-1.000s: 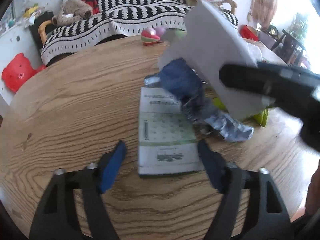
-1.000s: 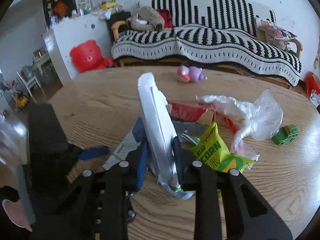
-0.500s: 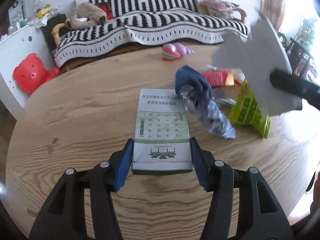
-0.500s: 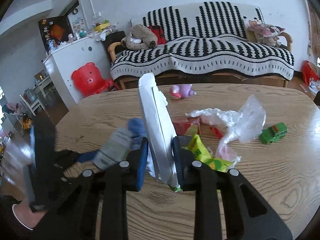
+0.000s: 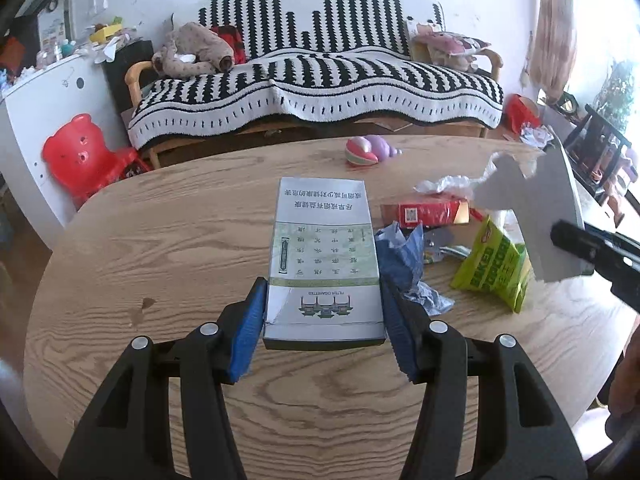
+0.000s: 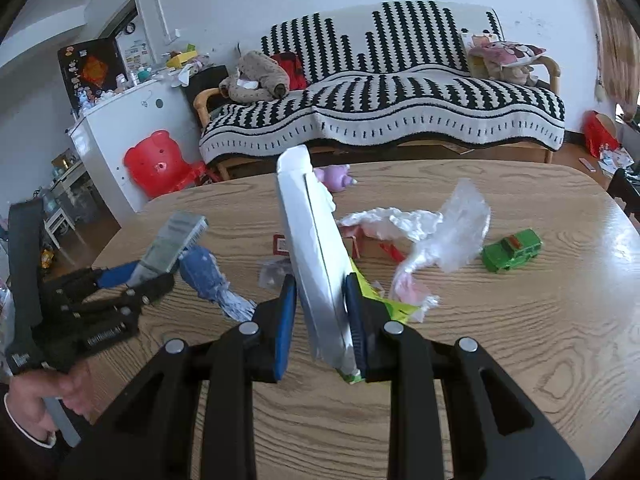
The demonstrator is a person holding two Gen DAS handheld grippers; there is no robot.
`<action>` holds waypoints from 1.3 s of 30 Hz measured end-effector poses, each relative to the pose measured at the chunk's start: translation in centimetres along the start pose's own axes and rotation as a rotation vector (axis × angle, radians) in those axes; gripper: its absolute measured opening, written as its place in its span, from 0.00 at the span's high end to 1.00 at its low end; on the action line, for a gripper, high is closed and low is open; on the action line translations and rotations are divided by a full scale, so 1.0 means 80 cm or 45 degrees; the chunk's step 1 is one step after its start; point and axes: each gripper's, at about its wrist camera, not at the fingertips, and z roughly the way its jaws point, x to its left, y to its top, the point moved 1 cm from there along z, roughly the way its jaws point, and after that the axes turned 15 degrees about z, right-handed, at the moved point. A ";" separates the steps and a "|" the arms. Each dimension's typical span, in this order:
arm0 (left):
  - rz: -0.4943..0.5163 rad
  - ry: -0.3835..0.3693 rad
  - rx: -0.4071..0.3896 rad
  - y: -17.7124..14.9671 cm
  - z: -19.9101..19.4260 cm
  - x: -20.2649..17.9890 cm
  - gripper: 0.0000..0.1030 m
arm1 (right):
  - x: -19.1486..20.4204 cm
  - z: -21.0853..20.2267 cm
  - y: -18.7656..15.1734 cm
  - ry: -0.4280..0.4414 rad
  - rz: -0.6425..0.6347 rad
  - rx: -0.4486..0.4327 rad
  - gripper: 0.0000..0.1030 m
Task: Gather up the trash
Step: 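Grasp the green-white printed card with left tool while right tool grasps the white box, then carry the card and white box to the bin and release both inside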
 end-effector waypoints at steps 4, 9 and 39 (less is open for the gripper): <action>-0.034 0.035 -0.044 0.010 -0.011 0.011 0.47 | -0.010 -0.010 -0.002 -0.021 0.008 -0.001 0.75; -0.093 0.041 -0.058 0.019 -0.015 0.023 0.47 | -0.020 -0.025 -0.004 -0.041 0.015 -0.011 0.75; 0.380 -0.531 -0.136 0.068 -0.033 -0.347 0.47 | -0.288 -0.244 -0.054 -0.449 0.376 -0.175 0.75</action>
